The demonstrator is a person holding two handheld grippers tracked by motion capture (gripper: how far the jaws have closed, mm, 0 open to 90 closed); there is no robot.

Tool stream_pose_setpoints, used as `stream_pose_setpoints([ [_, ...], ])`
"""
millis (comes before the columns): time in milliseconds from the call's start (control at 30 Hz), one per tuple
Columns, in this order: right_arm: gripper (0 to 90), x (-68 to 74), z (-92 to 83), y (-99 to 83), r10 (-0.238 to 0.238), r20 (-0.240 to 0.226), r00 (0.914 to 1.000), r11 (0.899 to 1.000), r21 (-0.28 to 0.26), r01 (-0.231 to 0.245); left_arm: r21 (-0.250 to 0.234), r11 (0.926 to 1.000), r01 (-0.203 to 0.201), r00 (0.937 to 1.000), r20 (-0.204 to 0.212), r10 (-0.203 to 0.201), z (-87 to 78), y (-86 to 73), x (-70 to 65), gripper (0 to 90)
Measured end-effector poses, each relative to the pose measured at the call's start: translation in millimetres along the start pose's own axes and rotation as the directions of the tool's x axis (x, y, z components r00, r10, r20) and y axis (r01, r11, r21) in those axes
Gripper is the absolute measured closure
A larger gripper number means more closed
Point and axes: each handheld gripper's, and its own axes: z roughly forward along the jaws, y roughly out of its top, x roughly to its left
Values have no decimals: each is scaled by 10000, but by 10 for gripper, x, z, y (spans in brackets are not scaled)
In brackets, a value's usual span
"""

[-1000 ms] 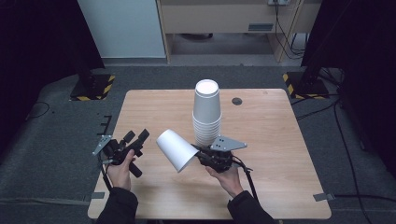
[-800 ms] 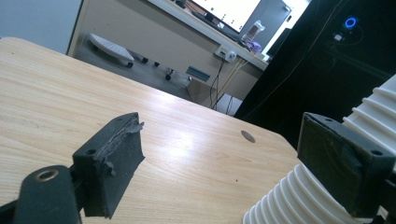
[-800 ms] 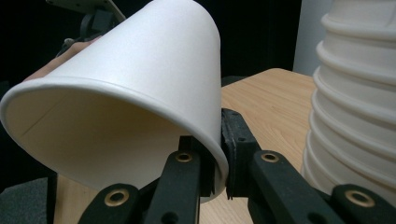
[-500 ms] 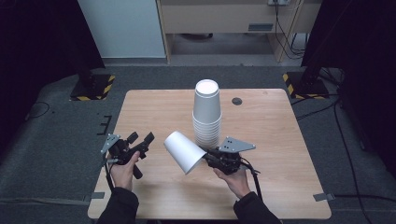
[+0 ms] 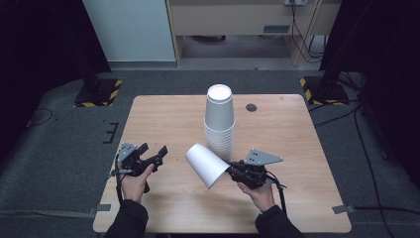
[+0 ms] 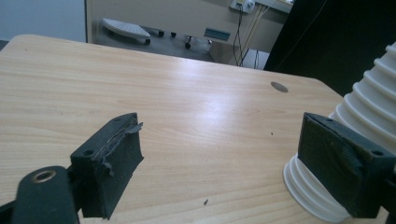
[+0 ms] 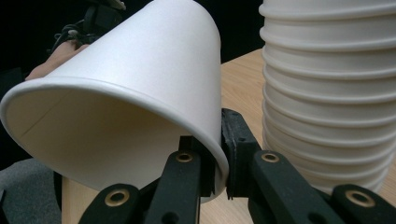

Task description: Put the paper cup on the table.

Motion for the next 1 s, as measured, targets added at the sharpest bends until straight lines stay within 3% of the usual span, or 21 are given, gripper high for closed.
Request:
stream_pose_setpoints([
  [300,848,-37,-180,-113,100,-156,9998,9997,212,-96,508,9974,-517,9980,-336,535,-32,-79,15,122],
  [467,848,-67,-251,-176,239,-123,9996,9990,379,-234,860,9951,-489,9967,-601,542,-41,-121,68,122],
  [767,848,-117,-393,-243,399,-61,9992,9966,719,-394,1683,9828,-755,9936,-705,884,-82,-260,159,120],
  [1000,848,-161,-517,-269,516,87,9986,9944,919,-522,2126,9744,-729,9878,-1197,1000,-71,-312,256,120],
])
